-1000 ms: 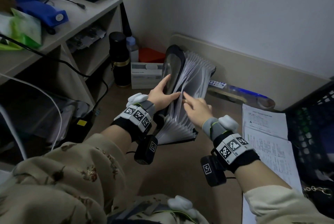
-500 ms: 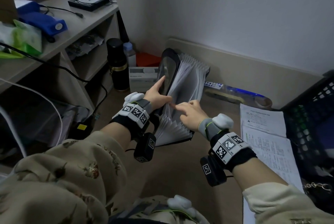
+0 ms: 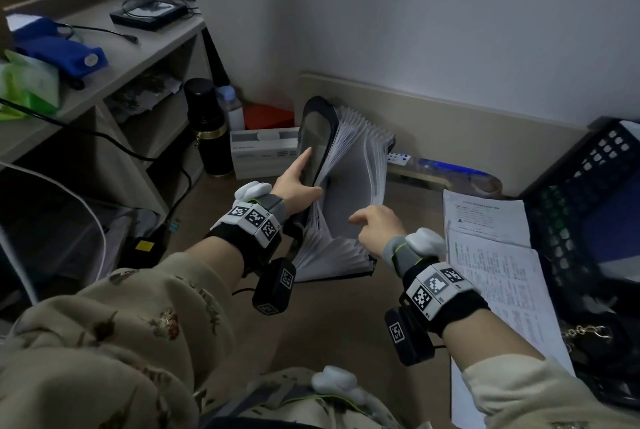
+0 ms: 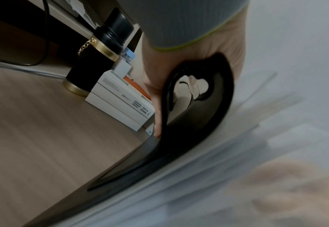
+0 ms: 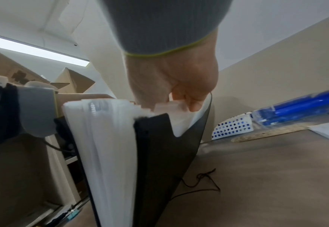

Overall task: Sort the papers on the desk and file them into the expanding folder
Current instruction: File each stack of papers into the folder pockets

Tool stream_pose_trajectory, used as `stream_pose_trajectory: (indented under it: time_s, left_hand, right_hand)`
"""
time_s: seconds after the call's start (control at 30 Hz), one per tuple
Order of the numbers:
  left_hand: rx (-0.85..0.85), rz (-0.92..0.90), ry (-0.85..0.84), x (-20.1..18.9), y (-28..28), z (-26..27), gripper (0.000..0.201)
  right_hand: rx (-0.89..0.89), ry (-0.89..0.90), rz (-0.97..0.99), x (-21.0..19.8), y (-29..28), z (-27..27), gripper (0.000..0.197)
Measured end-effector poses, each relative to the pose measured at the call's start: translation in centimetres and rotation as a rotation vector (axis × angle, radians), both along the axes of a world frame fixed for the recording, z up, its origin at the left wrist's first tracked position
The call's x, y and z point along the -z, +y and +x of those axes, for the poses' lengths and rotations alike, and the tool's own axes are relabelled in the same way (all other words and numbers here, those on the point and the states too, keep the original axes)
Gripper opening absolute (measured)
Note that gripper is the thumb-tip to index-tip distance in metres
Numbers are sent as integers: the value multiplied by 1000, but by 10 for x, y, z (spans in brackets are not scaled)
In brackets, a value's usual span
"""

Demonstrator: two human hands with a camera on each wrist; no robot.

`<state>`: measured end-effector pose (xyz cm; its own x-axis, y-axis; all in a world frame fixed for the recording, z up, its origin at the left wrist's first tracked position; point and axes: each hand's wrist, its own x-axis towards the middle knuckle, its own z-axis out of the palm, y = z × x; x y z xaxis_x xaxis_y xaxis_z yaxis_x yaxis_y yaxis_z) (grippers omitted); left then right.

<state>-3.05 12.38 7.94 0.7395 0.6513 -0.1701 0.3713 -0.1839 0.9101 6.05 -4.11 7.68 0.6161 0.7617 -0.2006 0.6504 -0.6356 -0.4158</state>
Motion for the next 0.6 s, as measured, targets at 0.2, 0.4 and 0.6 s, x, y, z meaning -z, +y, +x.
stream_pose_trajectory:
  time_s: [0.2, 0.4, 0.6]
  left_hand:
    - [-8, -26, -8, 1, -25, 10, 89]
    - [28, -19, -16, 1, -40, 18, 89]
    - [3, -5, 8, 1, -39, 18, 88]
  right_hand:
    - [93, -44, 55, 13, -31, 19, 41]
    - [145, -187, 529, 34, -58, 31, 40]
    - [499, -52, 181, 75, -114, 63, 51]
